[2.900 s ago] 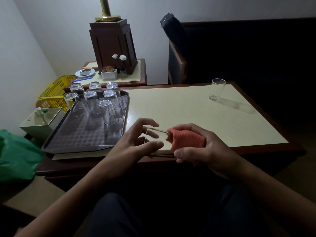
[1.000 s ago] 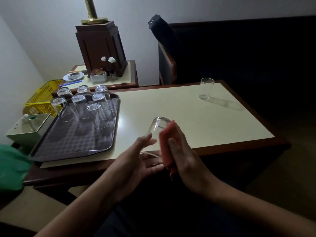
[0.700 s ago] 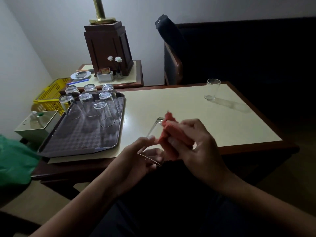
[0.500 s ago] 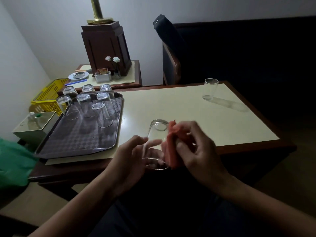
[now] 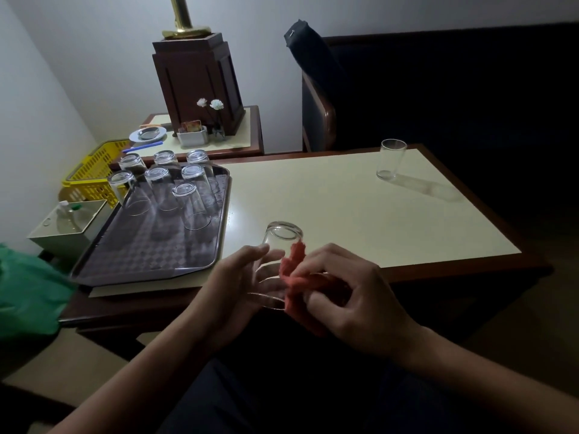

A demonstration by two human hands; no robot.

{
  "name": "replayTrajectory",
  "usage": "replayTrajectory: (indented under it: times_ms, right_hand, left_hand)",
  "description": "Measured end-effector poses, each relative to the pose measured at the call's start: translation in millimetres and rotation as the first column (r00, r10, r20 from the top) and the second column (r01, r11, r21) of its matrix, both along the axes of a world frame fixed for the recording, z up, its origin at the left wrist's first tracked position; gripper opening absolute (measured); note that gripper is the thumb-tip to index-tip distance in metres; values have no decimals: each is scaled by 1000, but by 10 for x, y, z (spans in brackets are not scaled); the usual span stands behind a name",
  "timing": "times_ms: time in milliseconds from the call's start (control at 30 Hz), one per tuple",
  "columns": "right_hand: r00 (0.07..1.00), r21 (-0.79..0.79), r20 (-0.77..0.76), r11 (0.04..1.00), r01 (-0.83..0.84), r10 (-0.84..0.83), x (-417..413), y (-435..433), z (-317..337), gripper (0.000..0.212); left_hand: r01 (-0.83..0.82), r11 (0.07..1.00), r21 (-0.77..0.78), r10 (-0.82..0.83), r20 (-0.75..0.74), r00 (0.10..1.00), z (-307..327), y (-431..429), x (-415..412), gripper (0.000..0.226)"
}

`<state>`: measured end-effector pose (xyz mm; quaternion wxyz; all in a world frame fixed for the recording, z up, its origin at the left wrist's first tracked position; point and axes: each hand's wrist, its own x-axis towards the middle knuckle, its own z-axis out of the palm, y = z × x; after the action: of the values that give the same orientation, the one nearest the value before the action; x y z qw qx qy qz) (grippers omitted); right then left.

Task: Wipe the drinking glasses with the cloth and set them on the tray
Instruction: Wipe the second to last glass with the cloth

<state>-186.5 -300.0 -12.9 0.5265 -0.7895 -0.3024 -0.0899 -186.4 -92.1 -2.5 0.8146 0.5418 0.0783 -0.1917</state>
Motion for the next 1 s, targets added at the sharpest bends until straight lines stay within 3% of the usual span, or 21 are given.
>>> replayTrajectory:
  times_ms: [33,133,200,267,333,400,500,567,633,767,833,967,1000]
  right_hand:
    - [1000,0,15,1000,-9,9,21,6,-13,21]
    - [982,178,-149,974,143,-117,145,-17,-4,27]
    - [964,176,-189,960,218,-185,171,-46,-11,27]
    - [979,142,-140,976,166,-146,118,-50,-20,22]
    - [999,30,26,999,36,-37,21,-16,-13,22]
    - [995,-25,90,999,-49,51,-7,21,-40,27]
    - [988,157,-118,981,114,-96,121,-11,-24,29]
    - [966,168,-187,963,209,-177,172,-55,-7,37]
    - [980,88,-65,977,193,-188,126,-34,-24,41]
    - [982,-142,188,988,58,-31,-134,151,-192,50]
    - [971,-183,236,983,18,26,-161,190,-209,51]
    - [990,-13,-142,1000,-7,5,3,116,-76,54]
    - [987,2,-163,1000,0,0,9,104,-73,54]
  left_hand:
    - [17,1000,26,-17,13,1000,8,2,-16,75]
    - [41,995,94,-46,50,998,-29,-41,-27,75]
    - [-6,997,77,0,82,997,-34,-56,0,61]
    - [-21,1000,-14,22,54,998,-23,-44,21,51]
    - [-45,998,-33,45,11,999,-23,-3,26,63]
    - [-50,998,34,50,9,999,-35,27,14,74]
    - [-5,994,108,1,38,999,-21,-3,-7,75]
    - [-71,993,96,65,63,996,-13,-32,12,69]
    - [-70,997,32,68,60,996,-23,-73,24,63]
    - [-76,997,-30,76,16,997,-30,-80,10,57]
    - [-84,995,-54,83,-18,996,-36,-30,22,59]
    - [-89,996,-20,90,29,996,-51,-72,15,63]
    - [-125,991,-47,126,21,992,-49,-85,21,64]
